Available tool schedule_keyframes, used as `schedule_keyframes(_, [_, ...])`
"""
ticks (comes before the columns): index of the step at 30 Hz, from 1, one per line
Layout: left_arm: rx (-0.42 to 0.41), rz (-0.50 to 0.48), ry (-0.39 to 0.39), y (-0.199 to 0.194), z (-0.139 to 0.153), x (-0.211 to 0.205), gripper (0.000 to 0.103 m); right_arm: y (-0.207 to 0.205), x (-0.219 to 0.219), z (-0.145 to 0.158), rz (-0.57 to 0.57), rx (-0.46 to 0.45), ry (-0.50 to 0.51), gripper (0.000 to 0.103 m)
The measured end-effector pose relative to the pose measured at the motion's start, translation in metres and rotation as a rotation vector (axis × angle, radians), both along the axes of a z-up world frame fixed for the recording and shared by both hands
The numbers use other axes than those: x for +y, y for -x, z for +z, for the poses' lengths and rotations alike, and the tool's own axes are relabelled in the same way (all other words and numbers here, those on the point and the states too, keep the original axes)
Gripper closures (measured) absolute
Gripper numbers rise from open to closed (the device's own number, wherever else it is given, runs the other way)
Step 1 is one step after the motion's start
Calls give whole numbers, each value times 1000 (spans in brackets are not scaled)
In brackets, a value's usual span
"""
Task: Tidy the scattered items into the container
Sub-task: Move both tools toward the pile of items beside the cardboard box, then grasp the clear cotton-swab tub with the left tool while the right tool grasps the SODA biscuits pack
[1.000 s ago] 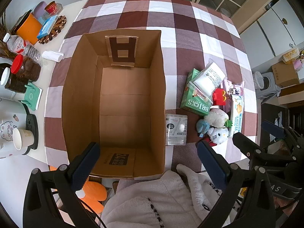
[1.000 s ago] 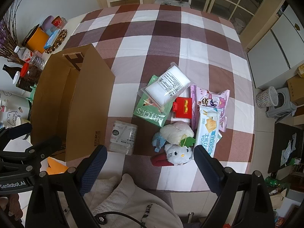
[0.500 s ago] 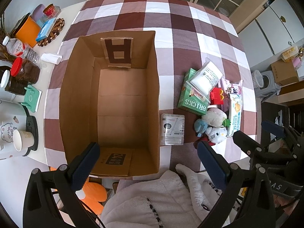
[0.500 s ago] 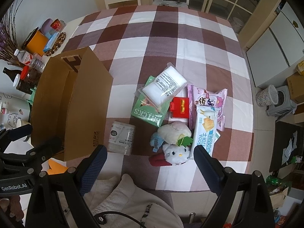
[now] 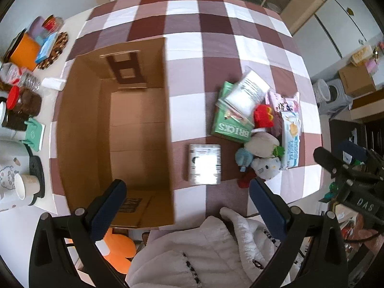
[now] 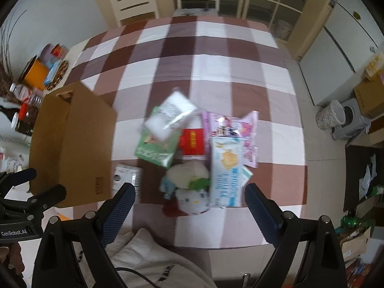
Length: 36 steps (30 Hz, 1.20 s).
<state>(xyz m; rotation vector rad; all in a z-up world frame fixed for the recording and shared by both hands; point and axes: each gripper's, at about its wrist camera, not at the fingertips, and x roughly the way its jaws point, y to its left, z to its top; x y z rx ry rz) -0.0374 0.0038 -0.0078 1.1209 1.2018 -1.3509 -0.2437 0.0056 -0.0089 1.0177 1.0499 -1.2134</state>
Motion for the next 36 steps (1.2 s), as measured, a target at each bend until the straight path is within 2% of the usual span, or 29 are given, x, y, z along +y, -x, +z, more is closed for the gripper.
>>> schedule_keyframes(10, [19,-90,41,76,-9,-2,0,66,6,-15,-63,-9,-2,8])
schedule_keyframes(18, [34,-75,69,117,-29,5,0,94,5,-36,-51,0,-23,8])
schedule_keyframes(27, [-19,50,45,92,-89,7,0,81,-4,-73,30,-24,-31,8])
schedule_keyframes(36, [-80,79,30,73,-141,1,0,60,-18,-124,74,13,-75,8])
